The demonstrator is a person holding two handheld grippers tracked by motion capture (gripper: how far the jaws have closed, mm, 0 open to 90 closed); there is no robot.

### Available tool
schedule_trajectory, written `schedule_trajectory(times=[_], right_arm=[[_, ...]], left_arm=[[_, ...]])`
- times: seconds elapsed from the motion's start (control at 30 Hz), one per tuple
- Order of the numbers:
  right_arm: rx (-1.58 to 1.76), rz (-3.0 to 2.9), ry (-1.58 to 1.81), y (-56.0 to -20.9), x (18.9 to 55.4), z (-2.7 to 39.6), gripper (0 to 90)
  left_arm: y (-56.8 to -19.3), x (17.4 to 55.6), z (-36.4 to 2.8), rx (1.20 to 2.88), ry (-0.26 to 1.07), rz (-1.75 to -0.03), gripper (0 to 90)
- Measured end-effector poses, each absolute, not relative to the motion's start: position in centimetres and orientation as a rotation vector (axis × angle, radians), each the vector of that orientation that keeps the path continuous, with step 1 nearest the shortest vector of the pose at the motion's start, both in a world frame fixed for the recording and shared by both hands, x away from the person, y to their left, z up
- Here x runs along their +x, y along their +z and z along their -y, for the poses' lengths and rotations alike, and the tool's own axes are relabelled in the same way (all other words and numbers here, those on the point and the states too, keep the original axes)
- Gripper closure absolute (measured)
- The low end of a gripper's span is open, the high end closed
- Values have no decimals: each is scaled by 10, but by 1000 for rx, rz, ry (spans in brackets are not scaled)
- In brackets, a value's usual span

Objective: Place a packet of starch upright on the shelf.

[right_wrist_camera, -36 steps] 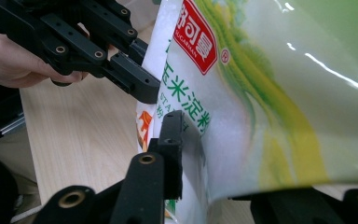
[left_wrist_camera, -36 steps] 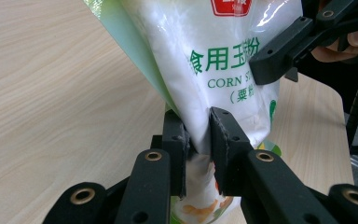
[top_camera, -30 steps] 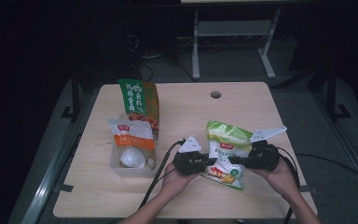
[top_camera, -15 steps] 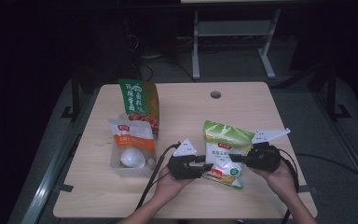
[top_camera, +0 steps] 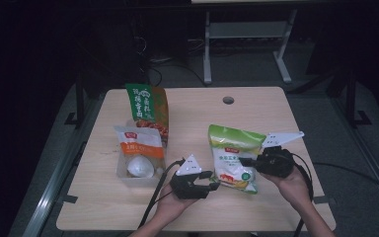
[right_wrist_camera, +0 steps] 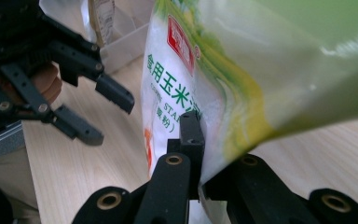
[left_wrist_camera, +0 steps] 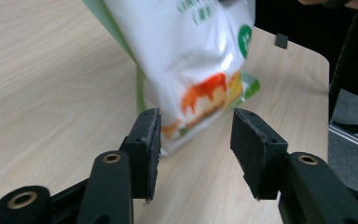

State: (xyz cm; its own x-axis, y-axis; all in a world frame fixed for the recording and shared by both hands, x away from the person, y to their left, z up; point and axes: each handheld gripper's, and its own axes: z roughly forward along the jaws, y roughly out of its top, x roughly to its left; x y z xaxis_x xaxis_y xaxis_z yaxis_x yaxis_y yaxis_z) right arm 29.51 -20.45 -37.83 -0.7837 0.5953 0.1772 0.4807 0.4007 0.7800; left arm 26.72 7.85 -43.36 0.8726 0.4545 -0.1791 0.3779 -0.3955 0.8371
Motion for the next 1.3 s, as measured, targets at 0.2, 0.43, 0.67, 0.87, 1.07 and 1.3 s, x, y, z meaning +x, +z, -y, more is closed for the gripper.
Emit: schedule_trajectory(times=[0.2,0.43,0.67,0.87,1.07,1.3], right_arm=[[956,-2505,1332,-374,297,195,879],[931,-2498,1350,-380,296,186,877],[862,-2530,1336,-385,290,188,870],[820,-2563,1311,-386,287,194,833],[820,-2599,1305,-383,288,192,770],[865,-2620,1293,-384,295,183,785]], left_arm=[[-436,253,-87,2058,118,-574,499],[-438,251,-94,2067,148,-581,495],[-438,262,-88,2053,155,-628,488],[-435,270,-76,2042,142,-632,596],[-433,271,-70,2049,128,-617,619],[-434,266,-71,2050,123,-605,616]])
